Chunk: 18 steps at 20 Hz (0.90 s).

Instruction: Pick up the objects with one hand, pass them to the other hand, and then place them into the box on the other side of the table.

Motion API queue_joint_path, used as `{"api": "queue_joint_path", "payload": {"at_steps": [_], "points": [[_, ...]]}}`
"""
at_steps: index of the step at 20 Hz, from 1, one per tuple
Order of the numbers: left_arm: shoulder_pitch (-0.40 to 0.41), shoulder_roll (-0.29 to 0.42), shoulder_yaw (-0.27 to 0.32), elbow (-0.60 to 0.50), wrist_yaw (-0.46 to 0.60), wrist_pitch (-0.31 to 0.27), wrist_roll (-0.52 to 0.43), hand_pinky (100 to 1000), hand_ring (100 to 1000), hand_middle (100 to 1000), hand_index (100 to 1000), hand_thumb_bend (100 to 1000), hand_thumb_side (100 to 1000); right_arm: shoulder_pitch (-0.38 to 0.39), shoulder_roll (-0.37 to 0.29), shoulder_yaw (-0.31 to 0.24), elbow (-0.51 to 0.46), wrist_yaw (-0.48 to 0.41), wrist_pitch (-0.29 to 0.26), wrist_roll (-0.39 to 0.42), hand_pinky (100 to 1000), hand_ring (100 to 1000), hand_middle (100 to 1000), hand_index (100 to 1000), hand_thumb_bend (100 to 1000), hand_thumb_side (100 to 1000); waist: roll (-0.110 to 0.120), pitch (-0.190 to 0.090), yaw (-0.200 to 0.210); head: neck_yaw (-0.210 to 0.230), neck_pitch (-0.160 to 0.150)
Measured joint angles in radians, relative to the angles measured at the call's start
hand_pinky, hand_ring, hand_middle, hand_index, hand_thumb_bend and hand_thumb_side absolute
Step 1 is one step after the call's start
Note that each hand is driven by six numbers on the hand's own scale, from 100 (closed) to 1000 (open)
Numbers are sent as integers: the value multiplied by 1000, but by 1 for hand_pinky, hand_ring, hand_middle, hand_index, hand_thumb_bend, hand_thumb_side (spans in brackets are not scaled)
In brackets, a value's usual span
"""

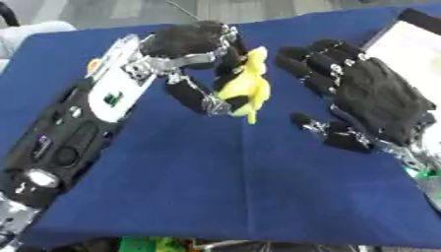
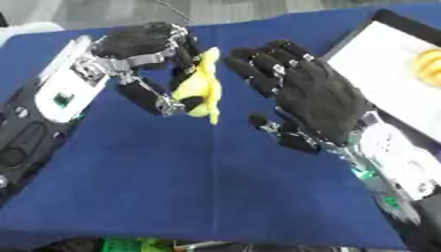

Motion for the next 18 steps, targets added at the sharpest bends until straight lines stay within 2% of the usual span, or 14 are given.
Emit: {"api": "queue_joint_path", "payload": {"at_steps": [6, 18], "points": [[-21, -26, -19, 8, 2, 1, -1, 525, 271, 207, 265, 100, 255, -9, -1, 1, 0, 0, -3, -1, 857, 826, 897, 1000, 426, 148, -1, 0, 3, -1, 0], [-37, -65, -38, 23, 9, 10, -10, 523, 269, 206, 264, 100, 255, -18, -1, 6, 0, 5, -13, -5, 859, 824, 896, 999, 427, 161, -3, 0, 0, 0, 0]]}}
